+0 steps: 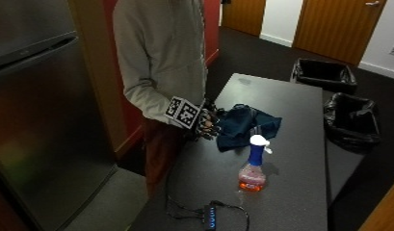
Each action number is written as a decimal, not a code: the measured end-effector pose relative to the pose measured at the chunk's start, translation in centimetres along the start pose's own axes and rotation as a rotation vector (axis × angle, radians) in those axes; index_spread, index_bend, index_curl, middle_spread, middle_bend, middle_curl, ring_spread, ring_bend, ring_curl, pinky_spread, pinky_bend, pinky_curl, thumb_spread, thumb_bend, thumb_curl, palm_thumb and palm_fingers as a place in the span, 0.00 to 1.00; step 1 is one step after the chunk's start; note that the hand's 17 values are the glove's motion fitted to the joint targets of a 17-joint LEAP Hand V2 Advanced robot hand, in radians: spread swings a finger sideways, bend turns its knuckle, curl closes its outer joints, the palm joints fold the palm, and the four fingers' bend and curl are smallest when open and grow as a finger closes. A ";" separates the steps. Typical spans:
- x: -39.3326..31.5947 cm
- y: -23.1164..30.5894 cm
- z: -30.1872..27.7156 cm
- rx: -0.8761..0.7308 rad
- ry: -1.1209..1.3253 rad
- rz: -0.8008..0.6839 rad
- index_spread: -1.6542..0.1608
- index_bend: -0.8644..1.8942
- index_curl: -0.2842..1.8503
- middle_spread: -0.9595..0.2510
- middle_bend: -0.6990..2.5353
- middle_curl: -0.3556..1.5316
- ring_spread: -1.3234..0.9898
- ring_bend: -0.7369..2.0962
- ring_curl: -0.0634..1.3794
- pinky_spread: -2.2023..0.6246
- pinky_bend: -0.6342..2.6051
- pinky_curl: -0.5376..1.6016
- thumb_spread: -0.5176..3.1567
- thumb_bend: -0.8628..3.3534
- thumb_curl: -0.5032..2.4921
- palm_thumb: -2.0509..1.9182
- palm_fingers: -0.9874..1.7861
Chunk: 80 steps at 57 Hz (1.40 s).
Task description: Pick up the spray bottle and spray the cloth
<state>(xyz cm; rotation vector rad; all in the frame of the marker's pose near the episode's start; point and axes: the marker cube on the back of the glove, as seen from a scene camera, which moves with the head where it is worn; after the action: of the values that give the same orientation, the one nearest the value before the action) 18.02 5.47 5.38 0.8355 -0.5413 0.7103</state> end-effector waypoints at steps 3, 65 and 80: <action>0.4 -0.2 1.2 0.000 -0.035 0.034 0.74 0.35 0.23 0.78 0.29 0.36 0.59 0.40 0.25 0.85 0.34 0.42 0.41 0.20 0.30 0.68 0.37; 3.8 -13.7 17.2 0.139 -0.430 0.390 0.76 0.40 0.25 0.69 0.33 0.39 0.52 0.47 0.27 0.78 0.29 0.39 0.38 0.21 0.31 0.73 0.68; 2.2 -17.6 19.6 0.062 -0.315 0.333 0.78 0.43 0.33 0.65 0.36 0.43 0.48 0.44 0.31 0.71 0.27 0.41 0.25 0.20 0.36 0.77 0.83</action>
<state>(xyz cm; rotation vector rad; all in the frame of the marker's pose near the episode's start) 29.47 -17.98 9.59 0.9327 -0.9608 0.9081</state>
